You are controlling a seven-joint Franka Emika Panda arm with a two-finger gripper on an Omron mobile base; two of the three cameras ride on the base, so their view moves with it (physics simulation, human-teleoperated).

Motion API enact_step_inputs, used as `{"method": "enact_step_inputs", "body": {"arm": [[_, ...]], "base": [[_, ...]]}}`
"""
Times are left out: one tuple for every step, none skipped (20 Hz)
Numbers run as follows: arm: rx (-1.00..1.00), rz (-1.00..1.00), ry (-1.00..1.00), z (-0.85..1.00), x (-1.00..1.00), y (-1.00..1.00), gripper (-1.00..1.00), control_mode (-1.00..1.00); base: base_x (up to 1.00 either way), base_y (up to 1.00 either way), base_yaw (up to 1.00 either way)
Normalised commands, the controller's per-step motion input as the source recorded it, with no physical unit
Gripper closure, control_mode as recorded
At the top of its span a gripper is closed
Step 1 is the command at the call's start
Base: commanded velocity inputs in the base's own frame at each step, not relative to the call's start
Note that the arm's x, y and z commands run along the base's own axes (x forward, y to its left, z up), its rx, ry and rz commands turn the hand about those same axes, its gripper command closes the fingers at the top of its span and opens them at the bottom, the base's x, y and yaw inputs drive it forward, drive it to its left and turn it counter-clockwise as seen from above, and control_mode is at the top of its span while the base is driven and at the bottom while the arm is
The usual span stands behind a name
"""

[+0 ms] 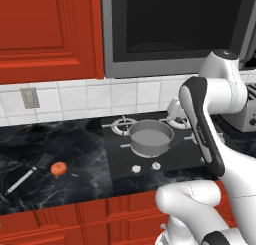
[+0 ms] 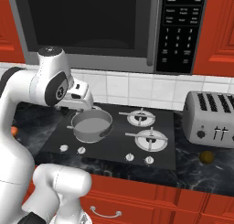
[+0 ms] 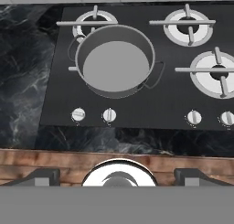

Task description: Put the squash and avocado in the pot. Retrieve the spatula and lightly stir the vegetables in the pot.

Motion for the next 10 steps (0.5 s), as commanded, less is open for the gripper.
{"method": "enact_step_inputs", "body": {"arm": [[0.0, 0.0, 0.0, 0.0, 0.0, 0.0, -1.0, -1.0], [0.0, 0.0, 0.0, 0.0, 0.0, 0.0, -1.0, -1.0], [0.0, -0.03, 0.0, 0.0, -0.17, -0.13, -1.0, -1.0], [0.0, -0.08, 0.0, 0.0, -0.18, -0.14, -1.0, -1.0], [0.0, -0.09, 0.0, 0.0, -0.21, -0.18, -1.0, -1.0], [0.0, -0.09, 0.0, 0.0, -0.2, -0.16, -1.0, -1.0], [0.0, -0.06, 0.0, 0.0, -0.18, -0.11, -1.0, -1.0], [0.0, -0.05, 0.0, 0.0, -0.14, -0.04, -1.0, -1.0], [0.0, -0.03, 0.0, 0.0, -0.08, -0.01, -1.0, -1.0], [0.0, -0.03, 0.0, 0.0, -0.1, 0.0, -1.0, -1.0]], "base": [[0.0, 0.0, 0.0], [0.0, 0.0, 0.0], [0.0, 0.0, 0.0], [0.0, 0.0, 0.0], [0.0, 0.0, 0.0], [0.0, 0.0, 0.0], [0.0, 0.0, 0.0], [0.0, 0.0, 0.0], [0.0, 0.0, 0.0], [0.0, 0.0, 0.0]]}}
